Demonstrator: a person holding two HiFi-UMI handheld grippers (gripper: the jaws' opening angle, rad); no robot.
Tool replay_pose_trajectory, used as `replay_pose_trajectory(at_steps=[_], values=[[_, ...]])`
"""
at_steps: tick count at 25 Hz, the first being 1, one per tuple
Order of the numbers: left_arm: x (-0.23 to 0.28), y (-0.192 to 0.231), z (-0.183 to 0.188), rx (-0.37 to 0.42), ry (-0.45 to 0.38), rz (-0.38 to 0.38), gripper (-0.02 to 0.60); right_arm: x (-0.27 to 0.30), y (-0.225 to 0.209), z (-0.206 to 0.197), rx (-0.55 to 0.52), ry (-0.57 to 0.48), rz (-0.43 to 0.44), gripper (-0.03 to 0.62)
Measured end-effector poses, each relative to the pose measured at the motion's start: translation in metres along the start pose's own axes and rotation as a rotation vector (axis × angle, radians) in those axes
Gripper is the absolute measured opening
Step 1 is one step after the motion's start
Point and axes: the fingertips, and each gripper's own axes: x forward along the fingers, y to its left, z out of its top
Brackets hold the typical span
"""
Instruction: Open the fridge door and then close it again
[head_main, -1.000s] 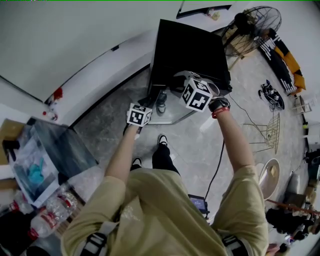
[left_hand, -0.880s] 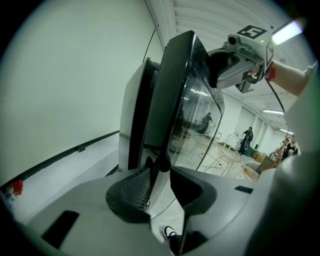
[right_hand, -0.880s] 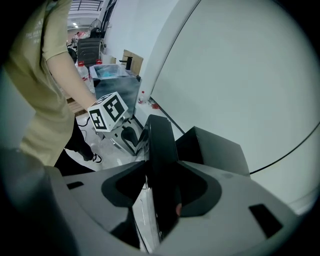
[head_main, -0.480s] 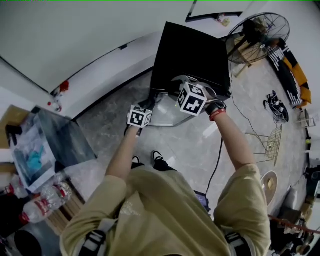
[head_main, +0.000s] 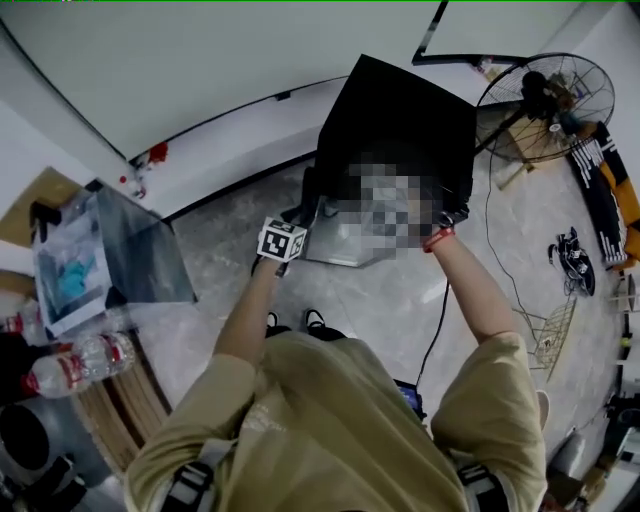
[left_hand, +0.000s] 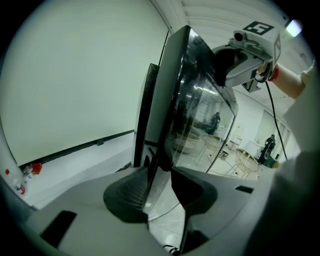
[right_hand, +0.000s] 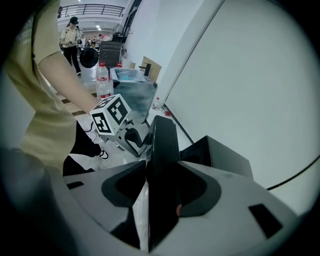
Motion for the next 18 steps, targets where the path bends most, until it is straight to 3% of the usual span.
replay_pose_trajectory(at_steps=[18], values=[[-0.026,-0.016,-0.020,-0.091,-0.057,0.124,0.149,-0.010,0.029,0.003,-0.132,-0.052,0.070,0.212]])
